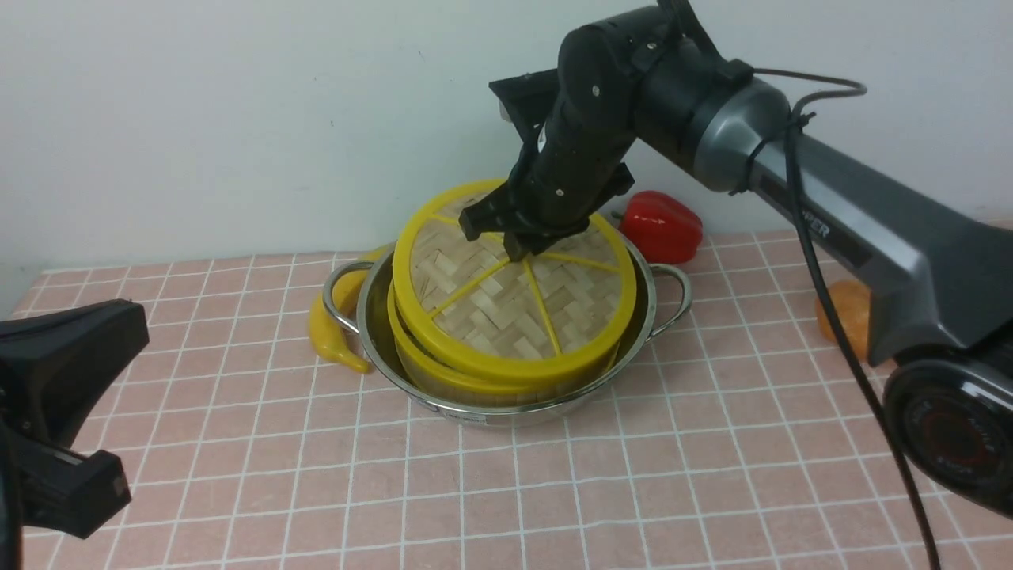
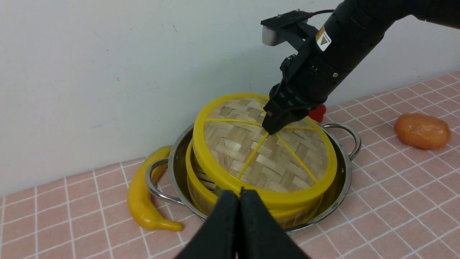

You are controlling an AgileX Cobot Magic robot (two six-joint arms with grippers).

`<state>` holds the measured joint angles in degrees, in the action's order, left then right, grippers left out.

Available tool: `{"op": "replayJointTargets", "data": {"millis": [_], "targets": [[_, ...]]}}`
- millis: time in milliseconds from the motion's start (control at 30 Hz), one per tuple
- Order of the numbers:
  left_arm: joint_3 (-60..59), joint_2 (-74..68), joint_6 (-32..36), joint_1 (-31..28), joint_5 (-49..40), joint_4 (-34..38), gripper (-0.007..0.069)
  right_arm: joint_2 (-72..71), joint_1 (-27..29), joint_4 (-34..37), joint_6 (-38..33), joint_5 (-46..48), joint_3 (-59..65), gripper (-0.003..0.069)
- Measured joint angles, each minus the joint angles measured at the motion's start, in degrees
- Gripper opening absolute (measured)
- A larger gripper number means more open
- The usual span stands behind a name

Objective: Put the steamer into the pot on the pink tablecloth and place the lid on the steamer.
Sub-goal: 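Place the bamboo steamer lid onto the steamer basket in the pot with the right gripper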

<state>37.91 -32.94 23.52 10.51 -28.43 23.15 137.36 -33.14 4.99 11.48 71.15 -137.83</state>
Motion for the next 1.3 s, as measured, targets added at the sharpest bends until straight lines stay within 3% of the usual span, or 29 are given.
{"op": "replayJointTargets", "data": {"millis": [1300], "targets": [[0.00,0.00,0.00,0.00,0.00,0.00,-0.0008,2.00,0.00,2.72,-6.00,-3.06,-0.27,0.0146]]}}
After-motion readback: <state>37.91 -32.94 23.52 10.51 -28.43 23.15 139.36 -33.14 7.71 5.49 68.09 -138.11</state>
